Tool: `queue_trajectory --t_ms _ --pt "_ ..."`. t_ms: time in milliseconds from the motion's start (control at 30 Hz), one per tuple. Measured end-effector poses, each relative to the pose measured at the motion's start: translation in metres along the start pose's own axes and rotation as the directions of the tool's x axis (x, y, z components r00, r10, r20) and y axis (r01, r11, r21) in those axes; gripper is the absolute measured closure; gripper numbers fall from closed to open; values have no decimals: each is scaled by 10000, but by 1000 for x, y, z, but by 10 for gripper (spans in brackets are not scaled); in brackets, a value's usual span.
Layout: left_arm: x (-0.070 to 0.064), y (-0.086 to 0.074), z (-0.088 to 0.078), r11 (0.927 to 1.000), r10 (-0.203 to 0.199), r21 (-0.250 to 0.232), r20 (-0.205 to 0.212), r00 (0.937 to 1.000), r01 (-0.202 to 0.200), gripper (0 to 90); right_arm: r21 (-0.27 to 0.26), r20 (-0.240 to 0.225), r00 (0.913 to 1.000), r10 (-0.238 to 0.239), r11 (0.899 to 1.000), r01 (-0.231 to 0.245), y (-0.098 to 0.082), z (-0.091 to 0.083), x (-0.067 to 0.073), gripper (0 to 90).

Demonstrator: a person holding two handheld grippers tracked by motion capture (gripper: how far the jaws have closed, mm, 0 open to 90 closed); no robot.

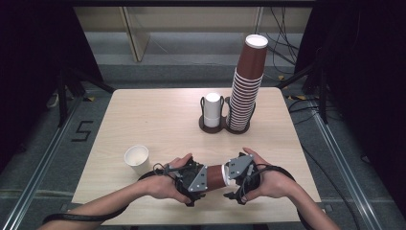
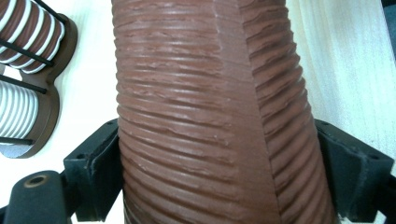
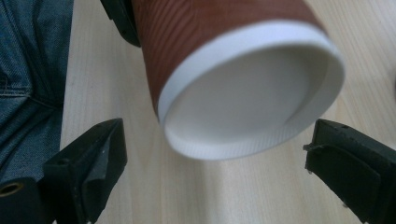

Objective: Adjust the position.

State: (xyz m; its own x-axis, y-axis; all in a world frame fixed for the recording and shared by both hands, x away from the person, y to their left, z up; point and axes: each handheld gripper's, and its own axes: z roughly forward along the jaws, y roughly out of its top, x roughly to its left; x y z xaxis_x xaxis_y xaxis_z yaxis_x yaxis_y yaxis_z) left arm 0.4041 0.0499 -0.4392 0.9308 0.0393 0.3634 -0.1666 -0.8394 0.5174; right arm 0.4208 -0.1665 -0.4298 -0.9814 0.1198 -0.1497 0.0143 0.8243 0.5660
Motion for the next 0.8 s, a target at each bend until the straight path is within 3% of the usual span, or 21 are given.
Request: queue_trajectory --t_ms 33,100,200,233,267,367,400,533,600,667,700,767,800 --pt "0 1 0 10000 75 44 42 10000 -75 126 -35 168 9990 -416 9991 417 2 0 -2 53" --pt "-1 2 1 9998 183 120 119 9998 -184 126 39 15 10000 76 10000 -76 5 -1 2 52" --pt "-2 4 2 9985 403 347 280 9988 -412 126 -74 -143 9991 -401 9992 400 11 1 -1 53" --pt "-2 4 3 9980 463 413 323 9984 -476 126 346 -143 9975 688 9971 -682 12 -2 8 53" --pt "-2 4 3 9973 544 479 349 9979 -561 126 47 -165 9998 -120 9999 120 13 2 3 54" --pt "-2 6 3 9952 681 666 465 9966 -711 126 -42 -287 9989 -374 9993 373 16 6 3 57" --pt "-2 6 3 9948 704 706 491 9963 -738 126 -108 -354 9964 -775 9970 772 17 8 1 59" --pt "-3 7 4 9933 765 828 539 9956 -808 126 -5 -429 9971 -636 9980 636 19 11 4 79" --pt "-2 8 4 9930 778 848 523 9956 -820 126 -13 -491 9956 -796 9968 796 21 13 4 88" --pt "-2 9 4 9926 817 852 556 9951 -863 126 203 -618 9978 -231 9995 244 21 14 8 102" --pt "-2 9 5 9919 879 870 546 9946 -924 126 343 -584 9978 -322 9988 342 22 14 8 113" --pt "-2 10 5 9914 903 900 570 9943 -952 126 44 -576 9919 -1134 9935 1139 25 17 4 134" --pt "-3 10 4 9915 872 922 548 9947 -920 126 88 -638 9938 -909 9958 916 25 17 5 143"
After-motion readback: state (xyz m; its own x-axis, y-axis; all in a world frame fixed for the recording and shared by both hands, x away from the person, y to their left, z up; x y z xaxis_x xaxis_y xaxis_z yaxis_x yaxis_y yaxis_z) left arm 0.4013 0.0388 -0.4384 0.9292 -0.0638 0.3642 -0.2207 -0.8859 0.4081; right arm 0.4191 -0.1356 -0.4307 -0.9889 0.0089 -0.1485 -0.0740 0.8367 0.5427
